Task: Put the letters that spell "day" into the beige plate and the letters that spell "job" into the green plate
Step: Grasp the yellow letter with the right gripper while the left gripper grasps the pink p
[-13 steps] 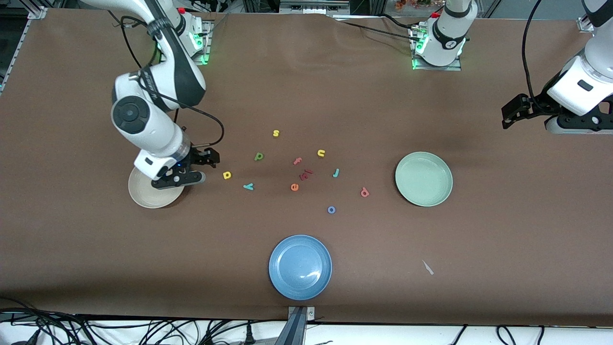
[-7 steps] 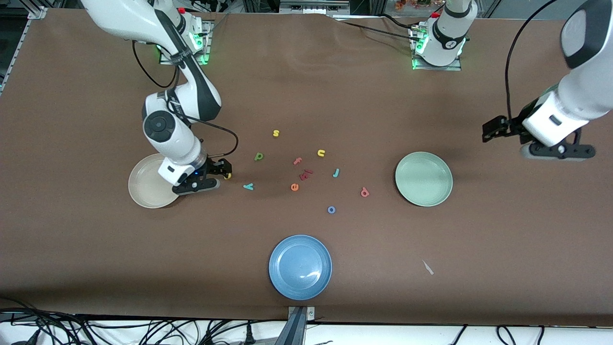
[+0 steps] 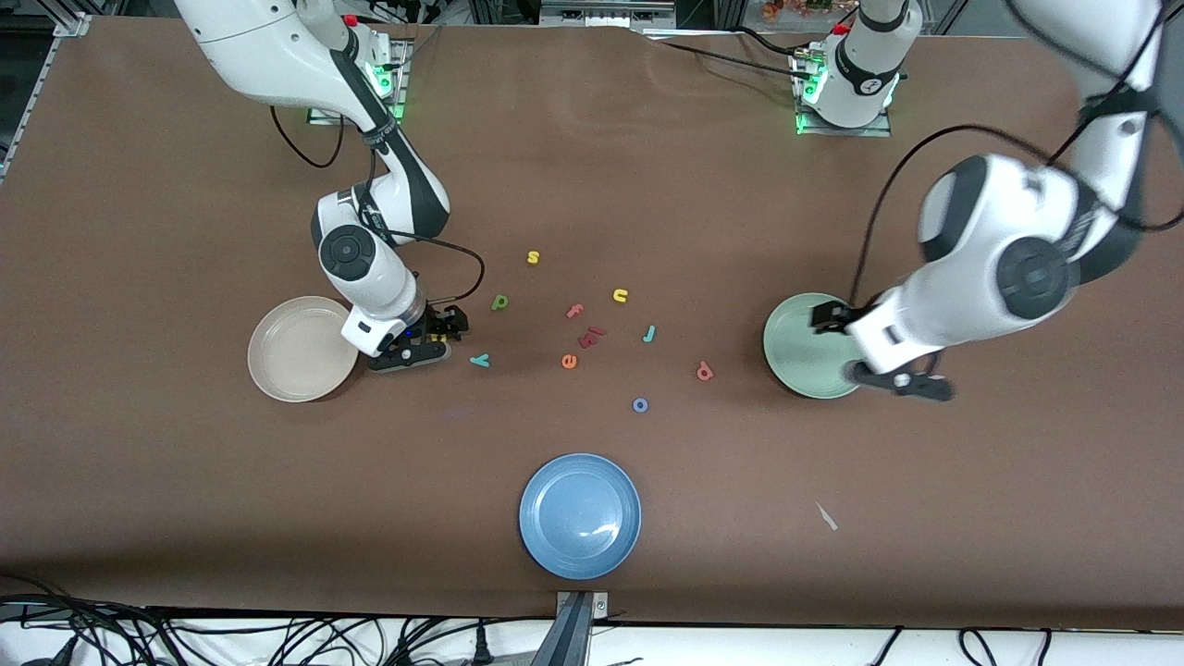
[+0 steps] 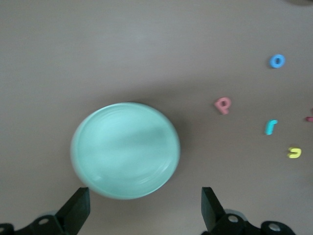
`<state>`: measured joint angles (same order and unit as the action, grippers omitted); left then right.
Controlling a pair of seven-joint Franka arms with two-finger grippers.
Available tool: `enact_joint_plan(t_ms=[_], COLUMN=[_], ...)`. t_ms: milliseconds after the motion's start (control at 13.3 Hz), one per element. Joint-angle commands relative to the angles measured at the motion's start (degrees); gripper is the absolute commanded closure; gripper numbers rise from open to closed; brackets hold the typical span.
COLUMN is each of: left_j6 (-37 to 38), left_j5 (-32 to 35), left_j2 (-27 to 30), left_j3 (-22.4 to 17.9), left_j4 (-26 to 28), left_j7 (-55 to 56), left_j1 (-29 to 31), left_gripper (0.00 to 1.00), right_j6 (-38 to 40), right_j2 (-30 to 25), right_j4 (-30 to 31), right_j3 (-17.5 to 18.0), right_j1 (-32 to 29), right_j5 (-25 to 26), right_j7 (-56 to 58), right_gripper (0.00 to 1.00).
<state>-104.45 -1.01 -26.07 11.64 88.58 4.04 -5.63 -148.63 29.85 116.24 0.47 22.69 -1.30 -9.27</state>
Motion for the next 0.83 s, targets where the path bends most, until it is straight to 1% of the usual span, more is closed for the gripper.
enact_joint_plan(t_ms=[0,150,225,301,376,451,526,601,676,752], left_j6=[-3.28,-6.1,-8.12,-11.1,-13.48,-14.54,-15.16,-15.52,-15.7,-15.87], left_j5=[-0.22,-0.13,-0.13,-0.13,-0.04,0.13,2.31,7.12,10.47,11.64], left_j2=[-5.65,-8.11,-8.82,-9.52,-10.31,-11.88,-13.47,-14.0,-14.36,-15.84], left_j3=[-0.4,-0.57,-0.48,-0.4,-0.39,-0.66,-0.66,-0.57,-0.4,-0.39], left_j4=[-5.17,-5.17,-5.09,-5.0,-4.56,-4.47,-4.47,-4.38,-3.95,-3.94], left_j7=[9.88,16.93,20.79,24.48,27.39,29.94,33.1,38.18,44.15,48.21], left_j1=[-5.17,-7.37,-7.46,-7.46,-7.81,-9.12,-10.09,-11.41,-12.29,-12.73], left_gripper=[0.0,0.0,0.0,0.0,0.0,0.0,0.0,0.0,0.0,0.0], right_j6=[-1.57,-1.84,-2.01,-2.1,-2.1,-2.1,-2.1,-2.1,-2.1,-2.1], right_j2=[0.65,0.74,0.83,1.44,1.44,1.44,1.44,1.53,1.53,1.53], right_j4=[0.57,0.57,0.57,0.31,0.31,0.3,0.3,0.22,0.13,-0.04], right_j3=[0.5,0.59,0.59,0.59,0.59,0.68,0.76,0.76,0.85,0.94], right_j1=[-0.01,-0.01,-0.01,-0.01,-0.01,-0.01,-0.01,-0.1,-0.1,-0.01], right_j5=[-0.73,-0.73,-0.73,-0.73,-0.73,-0.73,-0.81,-0.81,-0.81,-0.73], right_j7=[-0.49,-0.49,-0.49,-0.49,-0.49,-0.57,-0.57,-0.83,-2.4,-3.81], right_gripper=[0.18,0.26,0.27,0.31,0.41,0.56,0.66,0.73,0.83,0.97])
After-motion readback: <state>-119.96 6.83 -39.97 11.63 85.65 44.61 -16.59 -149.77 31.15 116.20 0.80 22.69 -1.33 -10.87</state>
